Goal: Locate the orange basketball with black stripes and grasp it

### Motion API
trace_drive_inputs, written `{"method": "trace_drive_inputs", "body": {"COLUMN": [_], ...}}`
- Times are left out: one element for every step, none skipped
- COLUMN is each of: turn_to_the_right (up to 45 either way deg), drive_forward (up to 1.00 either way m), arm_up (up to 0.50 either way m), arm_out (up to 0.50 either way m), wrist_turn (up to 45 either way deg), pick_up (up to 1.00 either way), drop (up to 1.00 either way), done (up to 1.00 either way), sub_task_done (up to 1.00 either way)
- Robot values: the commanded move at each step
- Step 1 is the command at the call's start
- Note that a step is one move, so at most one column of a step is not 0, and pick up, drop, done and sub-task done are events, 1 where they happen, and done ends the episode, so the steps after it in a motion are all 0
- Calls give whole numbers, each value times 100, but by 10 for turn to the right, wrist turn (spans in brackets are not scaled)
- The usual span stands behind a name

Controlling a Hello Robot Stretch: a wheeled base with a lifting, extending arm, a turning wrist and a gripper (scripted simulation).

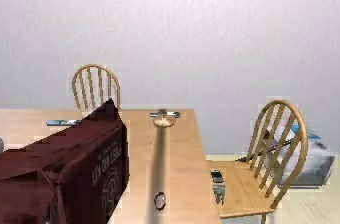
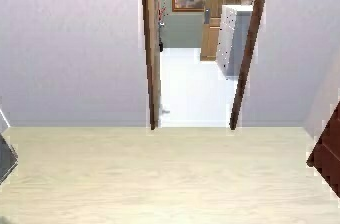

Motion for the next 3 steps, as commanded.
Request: {"method": "trace_drive_inputs", "body": {"turn_to_the_right": [450,450,90], "drive_forward": [0,0,0], "arm_up": [0,0,0], "arm_out": [0,0,0], "wrist_turn": [0,0,0], "pick_up": [0,0,0], "drop": [0,0,0], "done": [0,0,0], "sub_task_done": [0,0,0]}}
